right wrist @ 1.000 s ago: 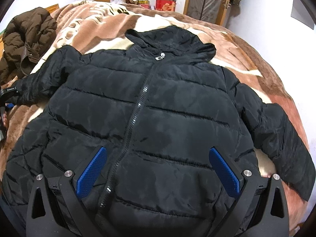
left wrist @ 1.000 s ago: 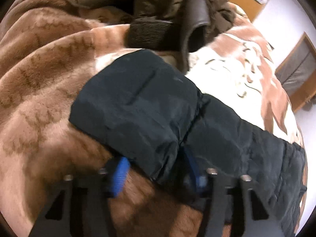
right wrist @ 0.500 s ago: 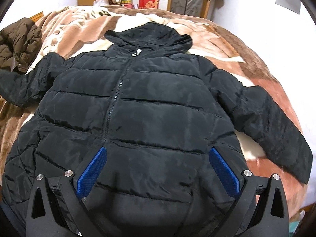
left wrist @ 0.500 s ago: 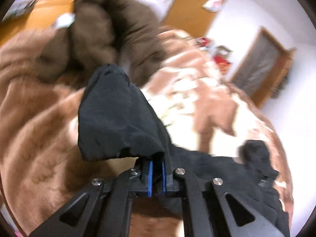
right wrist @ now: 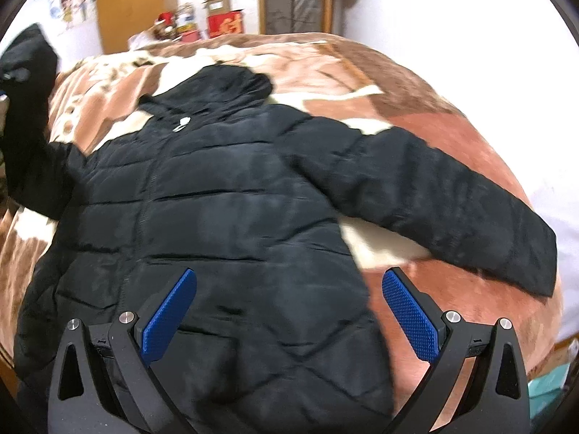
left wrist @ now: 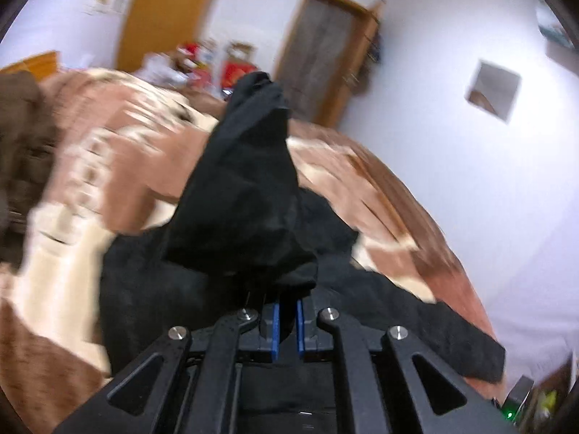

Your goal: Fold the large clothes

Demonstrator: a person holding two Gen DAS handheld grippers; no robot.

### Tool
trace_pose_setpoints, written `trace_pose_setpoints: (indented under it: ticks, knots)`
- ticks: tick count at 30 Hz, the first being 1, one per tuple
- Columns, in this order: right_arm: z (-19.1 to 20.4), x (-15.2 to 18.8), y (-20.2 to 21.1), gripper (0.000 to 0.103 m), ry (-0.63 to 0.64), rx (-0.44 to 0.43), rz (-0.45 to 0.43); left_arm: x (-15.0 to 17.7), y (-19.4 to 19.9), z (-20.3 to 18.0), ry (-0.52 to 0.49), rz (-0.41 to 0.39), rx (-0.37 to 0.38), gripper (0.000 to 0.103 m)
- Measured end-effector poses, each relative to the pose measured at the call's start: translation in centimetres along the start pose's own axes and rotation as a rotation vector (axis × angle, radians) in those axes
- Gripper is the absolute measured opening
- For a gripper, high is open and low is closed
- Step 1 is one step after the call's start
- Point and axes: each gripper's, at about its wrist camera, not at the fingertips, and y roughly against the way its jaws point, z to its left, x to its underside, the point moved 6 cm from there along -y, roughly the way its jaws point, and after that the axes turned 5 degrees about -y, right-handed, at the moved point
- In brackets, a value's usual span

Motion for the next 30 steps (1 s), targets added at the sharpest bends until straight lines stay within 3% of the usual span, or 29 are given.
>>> trace_pose_setpoints:
  ticks: [5, 8, 11, 13, 16, 19, 21, 23, 25, 26, 28, 30]
  knots:
    - [-3.6, 0.4, -0.6, 0.102, -0.062, 0.020, 0.007, 5.2, -7.6, -6.8, -0.050, 0.121, 0.092, 0.007]
    - [-4.7, 0.7, -1.2, 0.102, -0.093, 0.004, 0.016, 8.4, -11.5, -8.9, -0.039, 0.209, 0.137, 0.009]
    - [-5.3, 0.9, -1.7, 0.102, -0.123, -0.020, 0.019, 11.8, -14.2, -10.0, 0.007, 0.317, 0.221, 0.022]
    - [-5.3, 0.8, -2.1, 0.102, -0.143, -0.043, 0.028, 13.1, -15.0, -10.2, 0.040, 0.363, 0.283, 0.038]
    - [-4.8, 0.3, -2.2, 0.102, -0.155, -0.088, 0.030, 12.8, -13.3, -10.5, 0.064, 0.338, 0.358, 0.049]
    - [-3.4, -1.0, -1.7, 0.102, -0.148, -0.133, 0.002, 10.8, -9.1, -10.2, 0.061, 0.257, 0.423, 0.057]
    - [-1.9, -2.4, -1.3, 0.102, -0.125, -0.164, -0.021, 9.2, -6.3, -8.3, 0.033, 0.190, 0.376, 0.057]
    - [0.4, -4.0, -1.5, 0.101, -0.087, -0.195, -0.035, 8.0, -4.5, -4.7, 0.031, 0.143, 0.275, 0.057]
    - [2.8, -5.5, -2.5, 0.077, -0.056, -0.222, -0.027, 7.2, -4.5, -0.1, 0.032, 0.124, 0.116, 0.057]
    - [4.1, -6.2, -3.4, 0.071, -0.038, -0.228, -0.020, 7.3, -4.5, 2.6, 0.036, 0.130, 0.019, 0.056]
    - [6.5, -7.5, -5.7, 0.048, -0.008, -0.241, 0.001, 8.1, -4.9, 7.3, 0.061, 0.153, -0.108, 0.055]
    - [8.4, -8.8, -8.9, 0.044, 0.029, -0.239, 0.031, 9.4, -6.0, 11.3, 0.102, 0.185, -0.174, 0.055]
